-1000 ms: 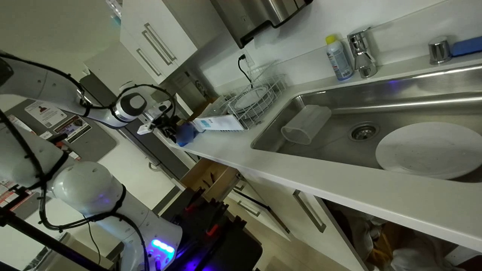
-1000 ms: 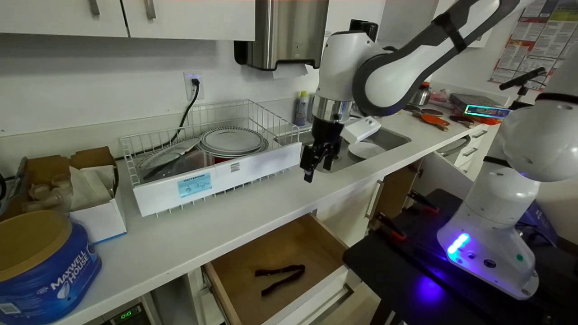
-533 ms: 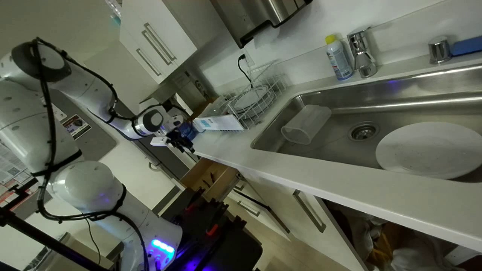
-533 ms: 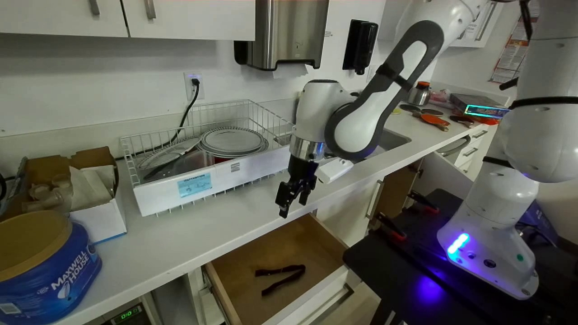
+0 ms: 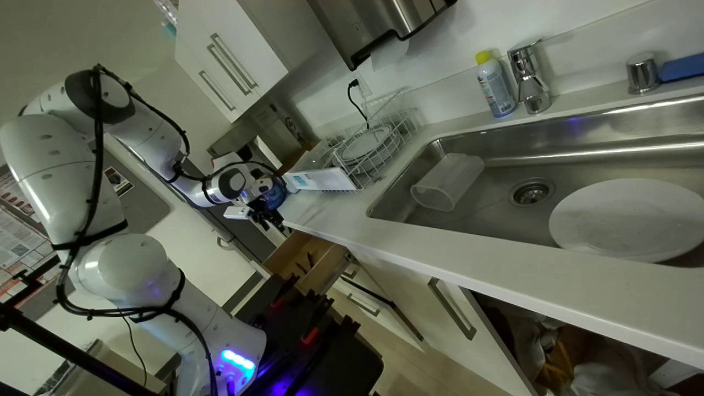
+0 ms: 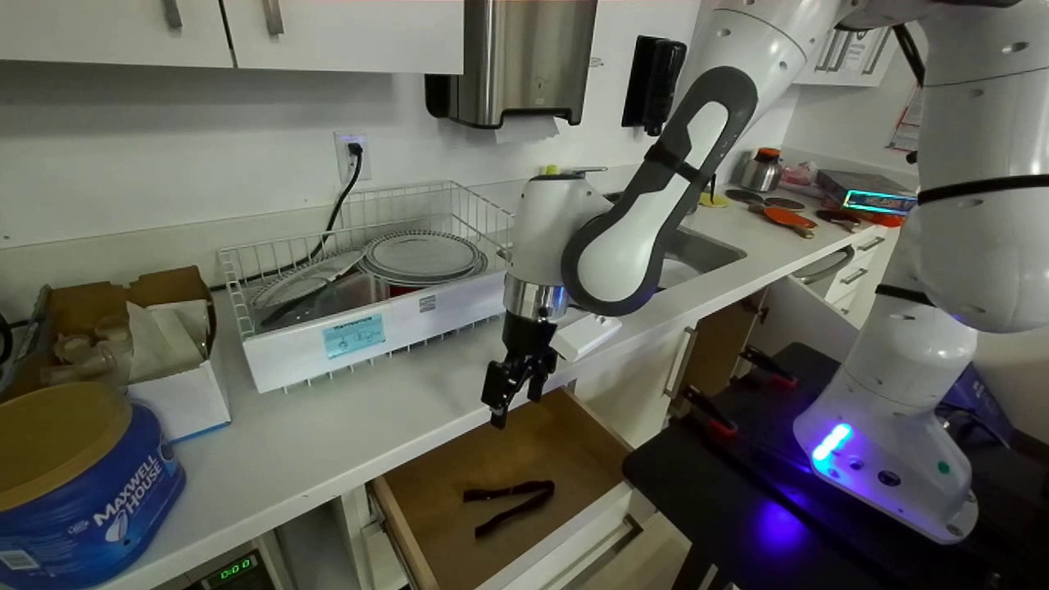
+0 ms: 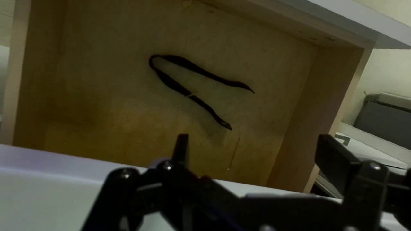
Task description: Remove the black tongs from the open drawer then close the drawer
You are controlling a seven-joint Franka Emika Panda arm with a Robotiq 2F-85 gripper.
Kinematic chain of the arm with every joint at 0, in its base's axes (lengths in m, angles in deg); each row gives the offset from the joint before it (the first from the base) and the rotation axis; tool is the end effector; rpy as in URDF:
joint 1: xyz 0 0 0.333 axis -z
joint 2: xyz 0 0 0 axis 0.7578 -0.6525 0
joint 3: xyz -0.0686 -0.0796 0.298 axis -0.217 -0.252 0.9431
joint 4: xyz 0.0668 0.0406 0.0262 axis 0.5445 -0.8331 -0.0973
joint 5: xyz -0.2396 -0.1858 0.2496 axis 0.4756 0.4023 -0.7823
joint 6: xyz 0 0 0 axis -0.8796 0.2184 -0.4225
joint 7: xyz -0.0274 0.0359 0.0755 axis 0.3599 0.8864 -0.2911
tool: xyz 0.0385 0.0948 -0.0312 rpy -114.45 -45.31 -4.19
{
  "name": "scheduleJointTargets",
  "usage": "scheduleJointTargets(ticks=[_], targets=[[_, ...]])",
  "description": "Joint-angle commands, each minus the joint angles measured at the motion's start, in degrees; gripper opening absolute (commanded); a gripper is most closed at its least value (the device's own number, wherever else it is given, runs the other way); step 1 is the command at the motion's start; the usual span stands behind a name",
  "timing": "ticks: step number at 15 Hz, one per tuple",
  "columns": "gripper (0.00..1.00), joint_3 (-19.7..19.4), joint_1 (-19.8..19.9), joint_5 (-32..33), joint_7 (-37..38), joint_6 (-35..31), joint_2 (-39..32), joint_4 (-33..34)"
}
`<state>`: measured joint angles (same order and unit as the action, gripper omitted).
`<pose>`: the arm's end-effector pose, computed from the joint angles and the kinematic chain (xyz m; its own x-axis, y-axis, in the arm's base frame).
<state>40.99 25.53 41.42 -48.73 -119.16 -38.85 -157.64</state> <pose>0.3376 0.3716 0.1910 0.9542 0.2978 -0.0279 0.2859 -0.9355 -0.2075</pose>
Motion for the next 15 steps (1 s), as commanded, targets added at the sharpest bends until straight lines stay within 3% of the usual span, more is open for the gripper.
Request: scheduleJointTargets(ticks=[1, 5, 8, 10, 12, 15], targets=[[1.00, -1.5, -1.9, 0.4, 0.8, 0.5, 0.1, 0.0], [1.00, -8.1, -10.4, 9.0, 9.7, -3.8, -1.7, -1.5], [1.00, -13.7, -17.5, 13.6, 13.7, -10.7, -4.9, -2.0], [1.00, -19.9, -24.6, 15.0, 15.5, -15.4, -7.5, -1.8], [1.00, -27.8, -33.1, 14.2, 16.4, -18.9, -10.7, -1.0], [1.00, -31.4, -38.4, 8.6, 14.0, -22.6, -15.8, 0.6]])
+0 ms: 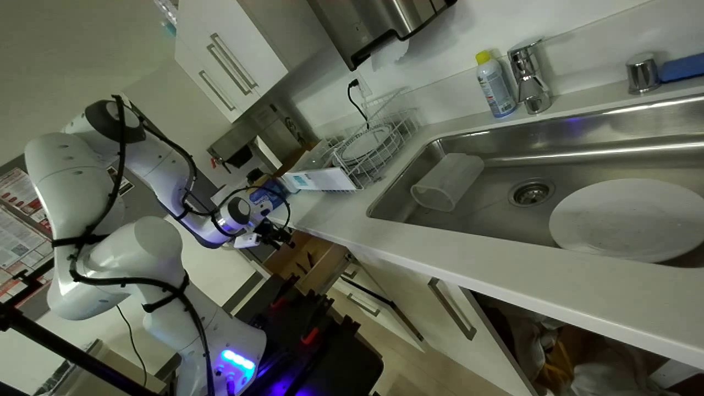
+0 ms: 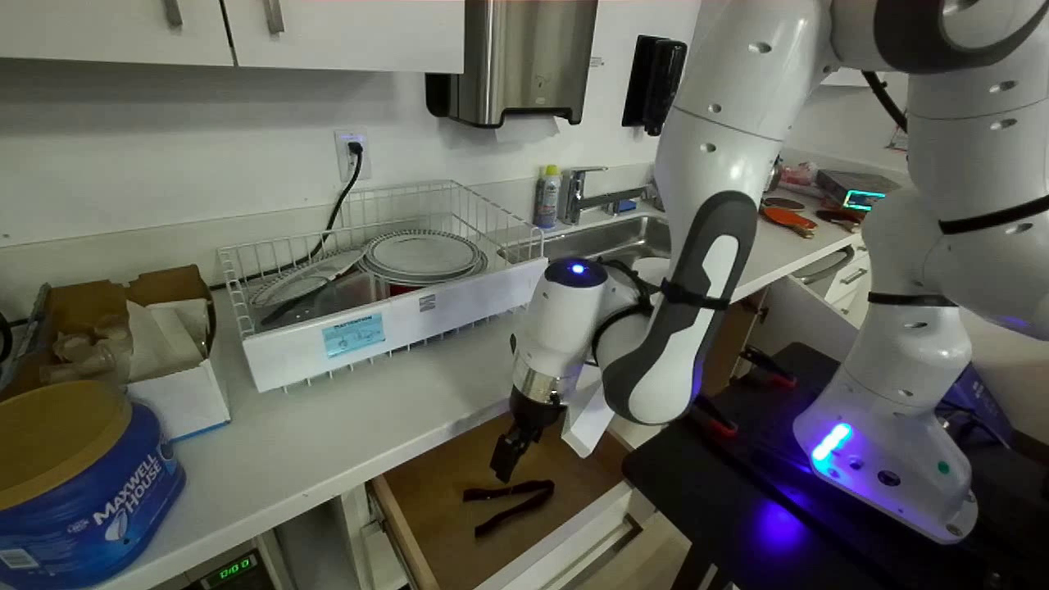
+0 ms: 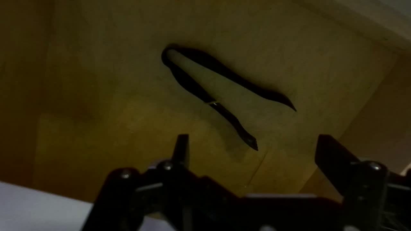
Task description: Remove the black tongs from the open drawer then close the drawer
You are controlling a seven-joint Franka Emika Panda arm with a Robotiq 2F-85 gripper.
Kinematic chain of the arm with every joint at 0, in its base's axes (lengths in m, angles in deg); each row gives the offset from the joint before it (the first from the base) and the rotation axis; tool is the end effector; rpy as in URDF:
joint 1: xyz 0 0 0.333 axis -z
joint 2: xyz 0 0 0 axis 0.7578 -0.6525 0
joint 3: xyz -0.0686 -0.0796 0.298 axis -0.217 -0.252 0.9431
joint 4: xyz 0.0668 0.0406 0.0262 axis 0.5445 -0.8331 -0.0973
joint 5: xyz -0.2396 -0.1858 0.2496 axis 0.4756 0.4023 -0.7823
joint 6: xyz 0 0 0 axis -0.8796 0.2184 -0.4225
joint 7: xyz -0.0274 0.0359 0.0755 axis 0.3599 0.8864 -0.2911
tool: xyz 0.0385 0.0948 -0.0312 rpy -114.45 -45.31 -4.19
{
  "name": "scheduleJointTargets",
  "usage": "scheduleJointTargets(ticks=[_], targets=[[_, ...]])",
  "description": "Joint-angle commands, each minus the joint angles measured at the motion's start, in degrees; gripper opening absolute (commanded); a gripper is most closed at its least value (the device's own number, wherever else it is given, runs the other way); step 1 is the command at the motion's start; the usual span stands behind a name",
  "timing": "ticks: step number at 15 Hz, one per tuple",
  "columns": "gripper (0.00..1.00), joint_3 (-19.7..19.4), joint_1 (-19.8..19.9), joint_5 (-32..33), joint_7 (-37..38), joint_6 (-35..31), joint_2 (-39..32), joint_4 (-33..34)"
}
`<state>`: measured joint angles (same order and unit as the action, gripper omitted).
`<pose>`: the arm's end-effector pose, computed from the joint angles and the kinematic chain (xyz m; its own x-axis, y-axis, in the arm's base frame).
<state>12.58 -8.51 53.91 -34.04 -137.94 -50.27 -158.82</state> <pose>0.2889 0.3876 0.1063 0.9166 0.3698 0.1517 0.3804 -0.9236 -0.0468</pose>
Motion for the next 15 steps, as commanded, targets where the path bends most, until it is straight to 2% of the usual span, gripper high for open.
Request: scheduleJointTargets(ticks=[1, 3, 7, 15], targets=[[1.00, -2.7, -4.6, -5.7, -1.6, -4.6, -5.9, 2.5], [1.00, -1.2, -4.1, -8.8, -3.2, -5.0, -8.4, 4.2], [1.00, -1.7, -4.8, -12.6, -5.0, -4.0, -12.0, 7.4], [1.00, -1.7, -3.7, -15.4, -6.0, -3.1, -16.9, 12.2]])
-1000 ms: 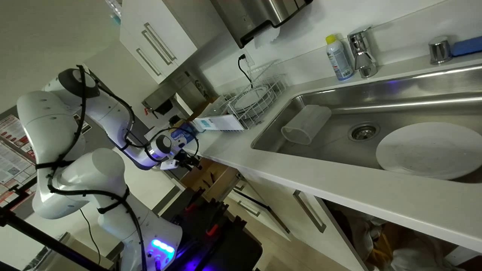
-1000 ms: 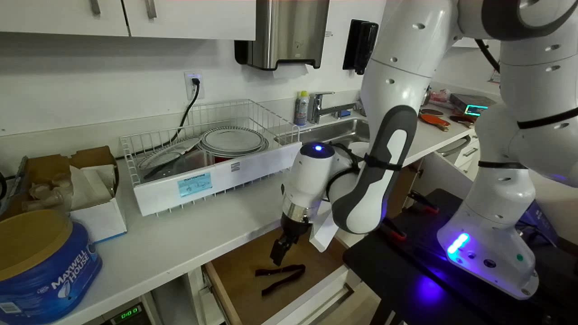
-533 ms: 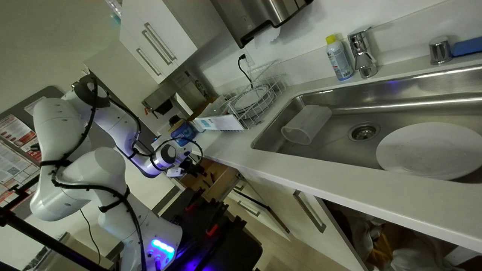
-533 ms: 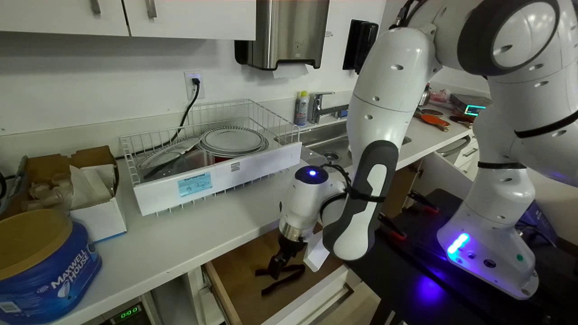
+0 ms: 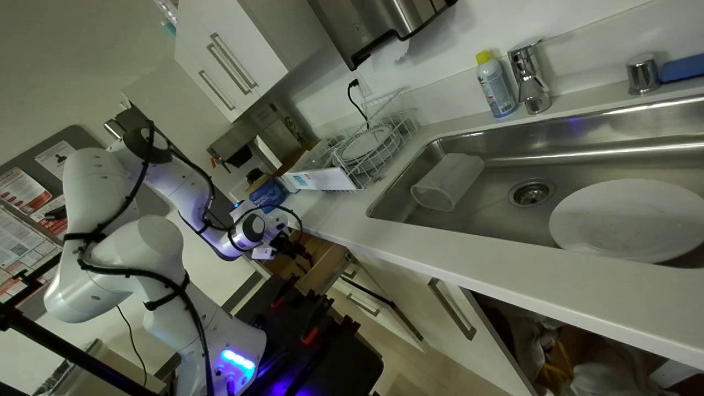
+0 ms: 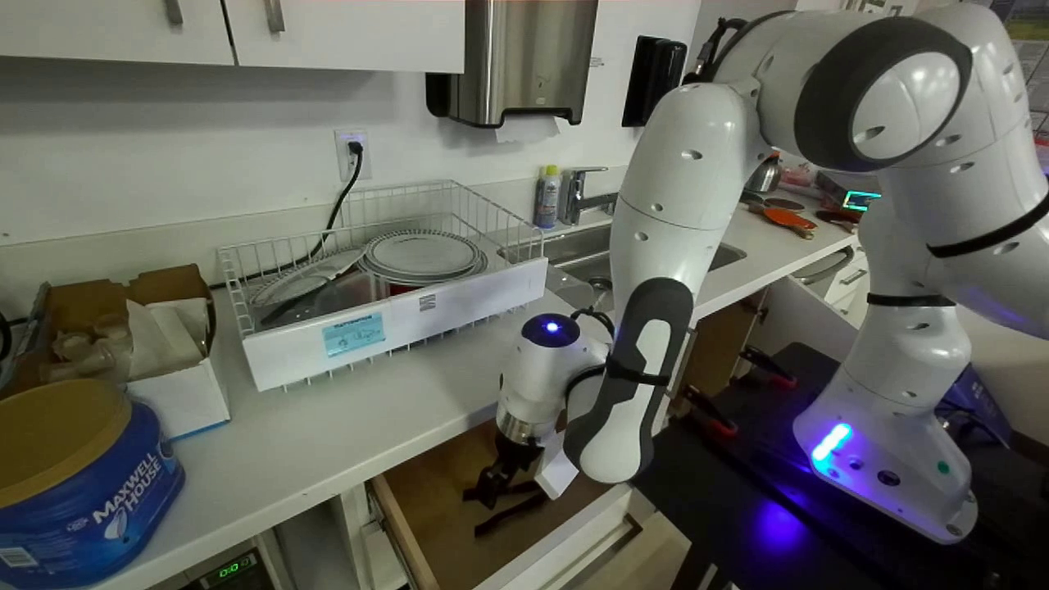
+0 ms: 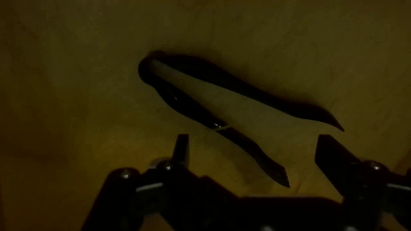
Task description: Remove the black tongs from the open drawer then close the drawer
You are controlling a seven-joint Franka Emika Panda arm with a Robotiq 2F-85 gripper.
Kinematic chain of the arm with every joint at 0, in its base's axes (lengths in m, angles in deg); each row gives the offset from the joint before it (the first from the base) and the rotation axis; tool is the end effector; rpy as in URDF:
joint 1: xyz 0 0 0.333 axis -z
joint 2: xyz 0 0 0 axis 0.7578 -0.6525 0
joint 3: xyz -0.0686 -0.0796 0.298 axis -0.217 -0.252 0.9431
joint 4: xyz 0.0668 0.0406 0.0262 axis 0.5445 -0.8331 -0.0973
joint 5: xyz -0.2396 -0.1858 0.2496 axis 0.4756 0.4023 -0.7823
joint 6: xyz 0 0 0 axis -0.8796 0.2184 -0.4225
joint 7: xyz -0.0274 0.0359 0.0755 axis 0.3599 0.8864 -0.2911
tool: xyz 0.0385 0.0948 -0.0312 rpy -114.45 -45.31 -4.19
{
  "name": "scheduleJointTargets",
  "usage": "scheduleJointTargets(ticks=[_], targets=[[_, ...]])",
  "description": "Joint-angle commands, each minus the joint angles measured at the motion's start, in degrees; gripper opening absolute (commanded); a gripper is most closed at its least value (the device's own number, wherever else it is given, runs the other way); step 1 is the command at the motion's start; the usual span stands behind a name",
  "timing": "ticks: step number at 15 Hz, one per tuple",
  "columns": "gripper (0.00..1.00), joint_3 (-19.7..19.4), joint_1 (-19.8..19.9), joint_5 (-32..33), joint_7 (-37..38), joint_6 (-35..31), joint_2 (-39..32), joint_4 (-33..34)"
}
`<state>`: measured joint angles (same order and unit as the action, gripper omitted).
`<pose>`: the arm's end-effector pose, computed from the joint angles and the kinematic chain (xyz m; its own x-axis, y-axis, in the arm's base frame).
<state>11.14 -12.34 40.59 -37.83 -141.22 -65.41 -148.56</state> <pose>0.3025 0.4000 0.0261 0.9498 0.2756 0.1481 0.2819 -0.9592 -0.0230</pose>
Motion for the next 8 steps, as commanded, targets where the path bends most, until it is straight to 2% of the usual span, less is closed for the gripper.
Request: scheduleJointTargets(ticks=[1, 4, 8], targets=[[1.00, -1.0, -0.5, -2.4, -1.9, 0.4, -2.4, 2.5], [1.00, -2.8, -1.9, -3.1, -1.5, 0.2, -4.3, 3.8], [1.00, -2.9, -1.2, -3.4, -1.8, 0.7, -6.5, 6.1]])
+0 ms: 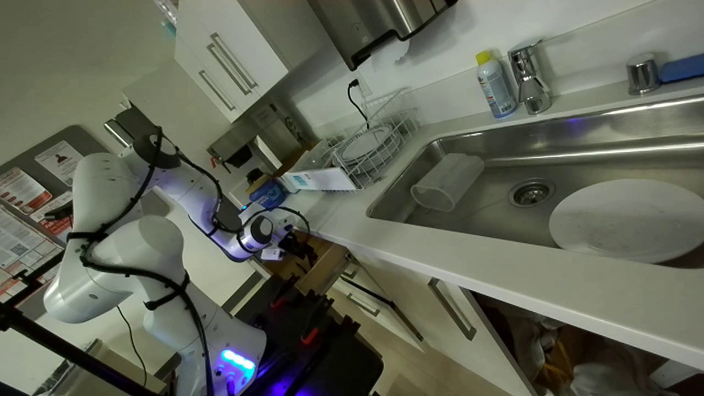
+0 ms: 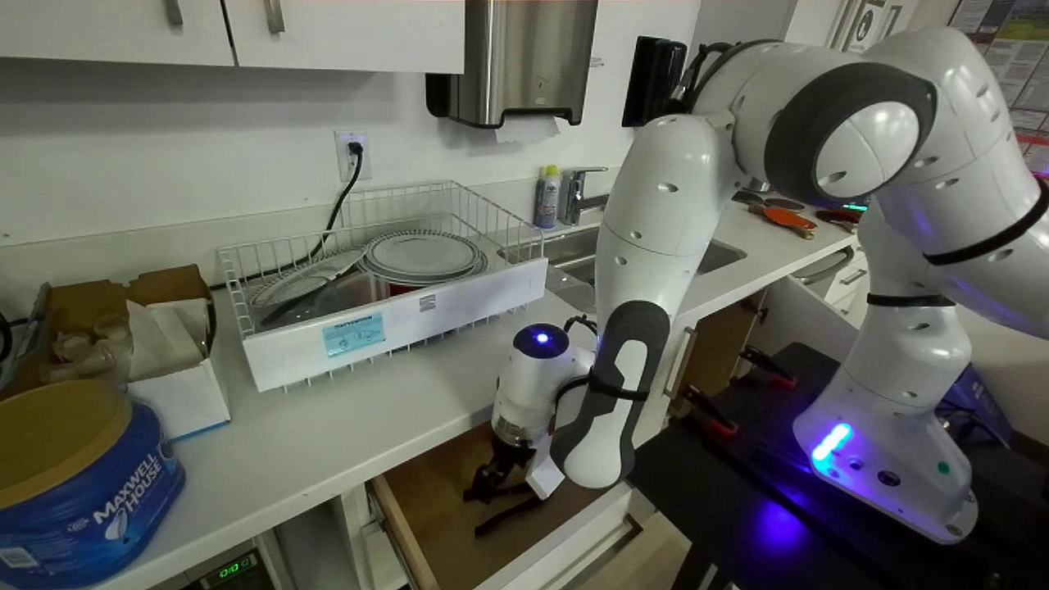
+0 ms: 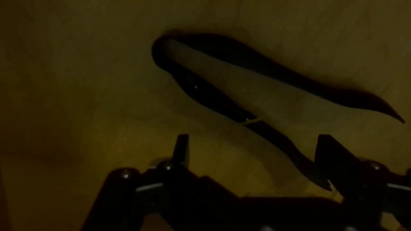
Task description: Remove the black tongs from the open drawer then close the drawer
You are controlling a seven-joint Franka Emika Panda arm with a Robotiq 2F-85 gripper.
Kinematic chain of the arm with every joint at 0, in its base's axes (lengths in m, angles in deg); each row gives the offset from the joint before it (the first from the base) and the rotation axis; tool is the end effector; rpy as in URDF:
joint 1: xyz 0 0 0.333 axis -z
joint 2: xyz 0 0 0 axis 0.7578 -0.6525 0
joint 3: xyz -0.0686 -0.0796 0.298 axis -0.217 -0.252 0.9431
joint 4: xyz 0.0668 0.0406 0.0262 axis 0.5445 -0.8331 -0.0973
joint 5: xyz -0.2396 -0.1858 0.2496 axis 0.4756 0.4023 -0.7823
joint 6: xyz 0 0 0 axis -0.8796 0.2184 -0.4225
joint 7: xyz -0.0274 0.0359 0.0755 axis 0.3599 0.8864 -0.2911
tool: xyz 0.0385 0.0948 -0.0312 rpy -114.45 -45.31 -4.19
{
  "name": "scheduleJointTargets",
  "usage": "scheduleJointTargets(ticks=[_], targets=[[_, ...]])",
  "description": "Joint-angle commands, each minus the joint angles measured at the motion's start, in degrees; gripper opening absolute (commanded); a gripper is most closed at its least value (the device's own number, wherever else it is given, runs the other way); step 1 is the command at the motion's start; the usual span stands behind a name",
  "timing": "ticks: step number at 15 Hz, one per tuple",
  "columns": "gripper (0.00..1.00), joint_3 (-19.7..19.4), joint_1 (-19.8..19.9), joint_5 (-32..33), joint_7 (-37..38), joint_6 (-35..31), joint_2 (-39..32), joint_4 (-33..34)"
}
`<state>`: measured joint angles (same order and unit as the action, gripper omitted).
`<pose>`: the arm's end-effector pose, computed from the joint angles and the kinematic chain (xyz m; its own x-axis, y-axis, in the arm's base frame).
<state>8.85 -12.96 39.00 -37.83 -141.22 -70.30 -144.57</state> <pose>0.3228 0.3931 0.0013 0.9558 0.2447 0.1630 0.2465 -0.9691 0.0098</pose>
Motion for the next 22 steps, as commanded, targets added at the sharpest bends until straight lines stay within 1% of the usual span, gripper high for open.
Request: scheduleJointTargets(ticks=[1, 4, 5, 6, 7, 8, 9, 10, 11, 14, 15, 16, 17, 18, 19, 20, 22], targets=[[1.00, -0.5, -0.3, -1.8, -2.0, 0.7, -2.1, 2.6], [1.00, -0.2, 0.1, -1.8, -2.1, 0.8, -3.4, 4.1], [0.94, -0.2, 0.2, -1.8, -2.1, 0.7, -3.8, 4.5], [0.72, -0.1, 0.3, -1.7, -2.2, 0.7, -4.1, 4.8], [0.71, -0.2, 0.3, -1.8, -2.2, 0.7, -4.3, 5.1], [0.67, -0.1, 0.3, -1.8, -2.2, 0.6, -4.5, 5.3], [0.60, 0.1, 0.6, -1.8, -2.3, 0.3, -4.6, 5.4], [0.52, 0.1, 0.6, -1.8, -2.3, 0.2, -4.5, 5.6], [0.45, 0.3, 0.7, -1.8, -2.3, 0.0, -4.4, 5.6], [0.21, 0.0, 0.4, -1.8, -2.2, -0.1, -4.3, 5.7], [0.15, 0.0, 0.3, -1.9, -2.2, -0.1, -4.2, 5.7], [0.06, -0.1, 0.1, -1.9, -2.1, -0.1, -4.1, 5.7], [0.02, -0.1, -0.1, -2.0, -2.0, -0.1, -4.0, 5.8], [0.00, -0.1, -0.2, -2.0, -2.0, -0.1, -3.9, 5.8], [0.00, -0.2, -0.5, -2.1, -1.8, 0.1, -3.8, 5.7], [0.03, -0.5, -0.9, -2.1, -1.7, 0.2, -3.5, 5.5], [0.03, -1.4, -2.5, -2.5, -1.1, 1.2, -2.5, 4.7]])
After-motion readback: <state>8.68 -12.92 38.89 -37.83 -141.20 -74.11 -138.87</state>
